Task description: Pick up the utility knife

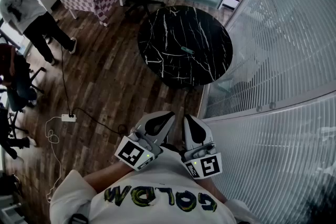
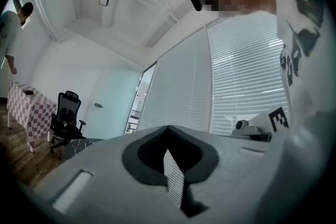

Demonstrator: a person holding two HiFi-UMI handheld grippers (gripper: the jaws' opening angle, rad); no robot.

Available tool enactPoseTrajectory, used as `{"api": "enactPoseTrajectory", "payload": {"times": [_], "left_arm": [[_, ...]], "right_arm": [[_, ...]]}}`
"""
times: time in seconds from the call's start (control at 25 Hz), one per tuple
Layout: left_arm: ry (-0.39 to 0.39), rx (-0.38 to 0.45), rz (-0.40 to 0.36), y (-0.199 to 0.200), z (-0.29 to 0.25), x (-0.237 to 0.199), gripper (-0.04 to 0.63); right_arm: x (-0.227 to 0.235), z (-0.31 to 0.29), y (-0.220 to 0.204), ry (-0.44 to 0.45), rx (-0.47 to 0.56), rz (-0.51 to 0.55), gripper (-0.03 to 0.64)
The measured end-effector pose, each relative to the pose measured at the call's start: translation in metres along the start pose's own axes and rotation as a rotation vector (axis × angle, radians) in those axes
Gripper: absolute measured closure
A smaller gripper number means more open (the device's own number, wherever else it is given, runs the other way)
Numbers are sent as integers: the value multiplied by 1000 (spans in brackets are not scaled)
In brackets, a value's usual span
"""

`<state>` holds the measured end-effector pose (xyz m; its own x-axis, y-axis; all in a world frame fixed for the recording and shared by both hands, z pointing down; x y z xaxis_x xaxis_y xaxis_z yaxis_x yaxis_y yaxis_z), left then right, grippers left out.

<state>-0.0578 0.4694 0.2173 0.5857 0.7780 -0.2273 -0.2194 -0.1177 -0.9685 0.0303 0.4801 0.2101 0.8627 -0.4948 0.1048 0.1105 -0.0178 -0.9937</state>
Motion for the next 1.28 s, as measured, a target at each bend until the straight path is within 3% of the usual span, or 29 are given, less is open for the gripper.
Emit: {"api": "enactPoseTrajectory", "payload": {"times": [0.36, 0.72, 1.04, 1.28], "left_arm": [[-8, -4, -4, -5, -22, 6, 592], [25, -17, 1, -18, -50, -3, 592], [62, -46, 28, -33, -70, -46, 592], [36, -65, 50, -26, -106, -95, 592]], "right_arm": [[19, 3, 1, 5, 9, 7, 615], [52, -2, -13, 10, -16, -63, 615], [78, -41, -34, 9, -47, -91, 614], [100, -94, -34, 16, -88, -61, 615]]}}
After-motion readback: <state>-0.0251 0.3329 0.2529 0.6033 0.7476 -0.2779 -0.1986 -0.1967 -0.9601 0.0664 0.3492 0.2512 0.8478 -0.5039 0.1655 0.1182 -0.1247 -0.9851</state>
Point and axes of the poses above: the fingertips, and each gripper's own axes: z backward along the fingers, x to its right, y out of its top, the point moved 4 cm from there along z, backward along the fingers, and after that the axes turned 2 degrees about -y, right-handed, at the moved point
